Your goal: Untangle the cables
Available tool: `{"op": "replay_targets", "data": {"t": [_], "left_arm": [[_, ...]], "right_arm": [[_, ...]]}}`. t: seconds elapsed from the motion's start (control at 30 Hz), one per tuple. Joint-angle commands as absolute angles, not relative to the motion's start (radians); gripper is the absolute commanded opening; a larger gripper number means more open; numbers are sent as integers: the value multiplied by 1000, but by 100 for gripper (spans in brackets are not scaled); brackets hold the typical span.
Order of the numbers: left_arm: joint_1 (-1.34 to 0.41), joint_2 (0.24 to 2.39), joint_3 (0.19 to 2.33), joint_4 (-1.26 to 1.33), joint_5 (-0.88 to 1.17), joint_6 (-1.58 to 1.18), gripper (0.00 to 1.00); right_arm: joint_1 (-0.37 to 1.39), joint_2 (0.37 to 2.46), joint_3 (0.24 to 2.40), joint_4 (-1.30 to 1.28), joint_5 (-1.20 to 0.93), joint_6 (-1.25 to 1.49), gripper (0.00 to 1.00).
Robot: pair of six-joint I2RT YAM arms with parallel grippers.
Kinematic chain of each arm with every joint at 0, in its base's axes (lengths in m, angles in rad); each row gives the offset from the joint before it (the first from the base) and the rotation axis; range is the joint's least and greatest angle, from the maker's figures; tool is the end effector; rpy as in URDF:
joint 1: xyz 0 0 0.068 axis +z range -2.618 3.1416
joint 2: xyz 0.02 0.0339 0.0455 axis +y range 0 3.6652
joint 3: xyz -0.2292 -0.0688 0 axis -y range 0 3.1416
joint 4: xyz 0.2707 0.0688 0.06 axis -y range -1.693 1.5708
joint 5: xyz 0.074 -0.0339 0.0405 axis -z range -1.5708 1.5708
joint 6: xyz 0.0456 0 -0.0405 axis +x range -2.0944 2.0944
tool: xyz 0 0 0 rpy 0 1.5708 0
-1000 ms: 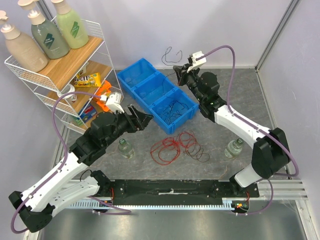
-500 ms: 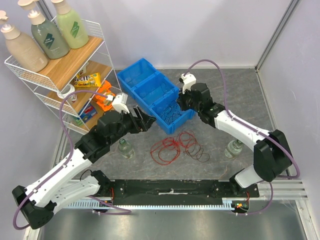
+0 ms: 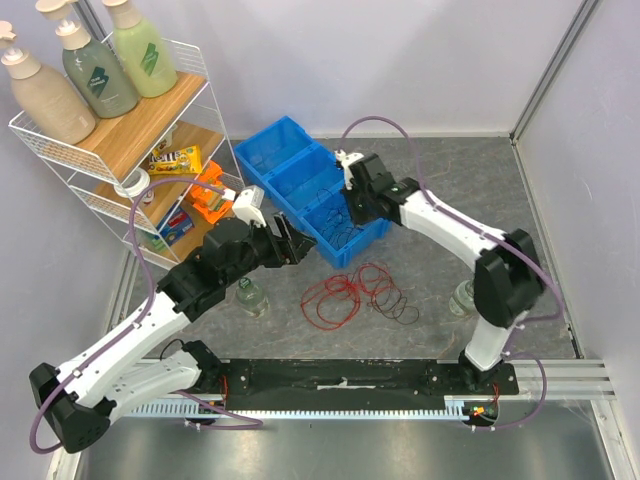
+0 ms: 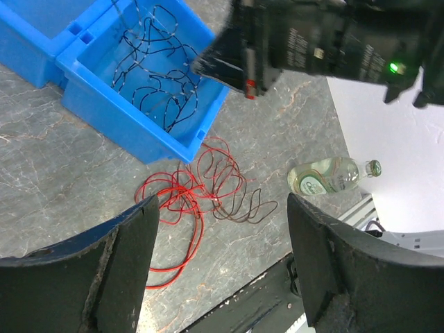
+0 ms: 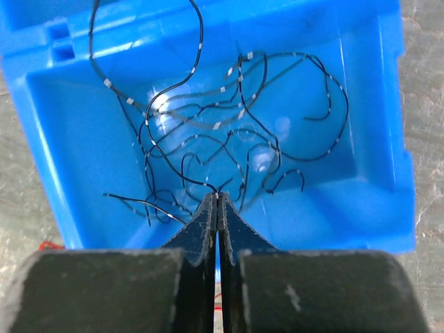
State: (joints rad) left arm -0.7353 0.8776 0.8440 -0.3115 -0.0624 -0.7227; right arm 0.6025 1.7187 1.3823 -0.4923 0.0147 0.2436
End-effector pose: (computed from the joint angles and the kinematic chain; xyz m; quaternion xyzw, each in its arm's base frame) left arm 0.1937 -0.1713 0.3002 -0.0128 0.8177 -0.3639 0.4458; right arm 0.3381 0.2318 0.2193 -0.1637 0.9174 0.1426 0.3334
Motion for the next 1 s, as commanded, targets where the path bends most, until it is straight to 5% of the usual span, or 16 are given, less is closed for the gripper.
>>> {"op": "replay_targets", "data": {"t": [0.0,0.33,0.63,0.83,0.97], "left_arm": [[-732,899,847,-311,-26,-686,80],[-730,878,824,-336,-44,-699,80],[-732,926,782,-318,-51,-695,82],[-735,1087,765,-275,70,-631,69],[-805,1244,813,-305,37,-548,71]], "right_arm": [[652,1876,1586,-678,152,206,4],[673,2036,1738,-730,253,198,5],[673,1766,1594,-663,161,215,39],[673,1447,1291,-542,137,219,56],[675,1261,992,-361,-35,279,57]]}}
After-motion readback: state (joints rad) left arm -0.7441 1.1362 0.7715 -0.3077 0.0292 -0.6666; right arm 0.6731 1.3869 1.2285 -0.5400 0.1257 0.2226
